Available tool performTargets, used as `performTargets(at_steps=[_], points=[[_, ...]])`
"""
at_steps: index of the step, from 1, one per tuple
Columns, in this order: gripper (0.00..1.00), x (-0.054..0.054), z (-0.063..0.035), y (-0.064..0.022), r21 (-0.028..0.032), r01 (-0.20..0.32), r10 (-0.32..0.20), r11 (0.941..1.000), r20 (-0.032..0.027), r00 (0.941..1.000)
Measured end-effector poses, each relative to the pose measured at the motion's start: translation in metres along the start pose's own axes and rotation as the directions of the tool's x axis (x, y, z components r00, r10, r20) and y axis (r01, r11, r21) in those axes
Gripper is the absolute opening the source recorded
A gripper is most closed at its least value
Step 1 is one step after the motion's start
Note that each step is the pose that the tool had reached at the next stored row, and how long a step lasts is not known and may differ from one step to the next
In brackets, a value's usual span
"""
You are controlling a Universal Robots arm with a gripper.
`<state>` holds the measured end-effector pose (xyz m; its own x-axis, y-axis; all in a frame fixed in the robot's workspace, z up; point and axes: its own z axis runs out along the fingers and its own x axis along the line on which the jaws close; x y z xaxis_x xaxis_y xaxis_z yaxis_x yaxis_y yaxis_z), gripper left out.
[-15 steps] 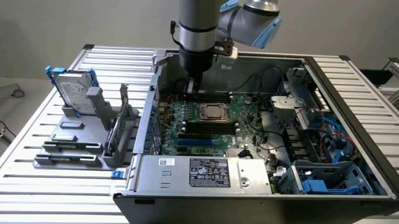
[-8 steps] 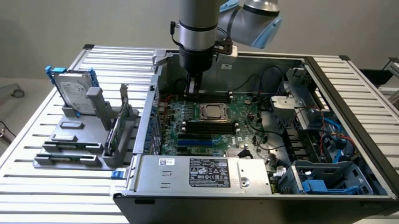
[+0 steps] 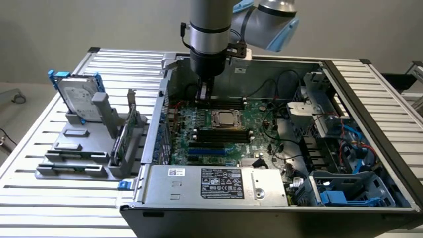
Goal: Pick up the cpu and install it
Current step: 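Install the first cpu locking lever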
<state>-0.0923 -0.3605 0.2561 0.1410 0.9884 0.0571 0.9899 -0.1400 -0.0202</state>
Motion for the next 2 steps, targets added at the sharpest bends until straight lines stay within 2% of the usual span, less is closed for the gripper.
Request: performTargets(at_steps=[2], points=[[0.11, 0.0000, 0.0000, 0.0000, 0.0000, 0.000, 0.000, 1.0000, 0.0000, 1.0000]])
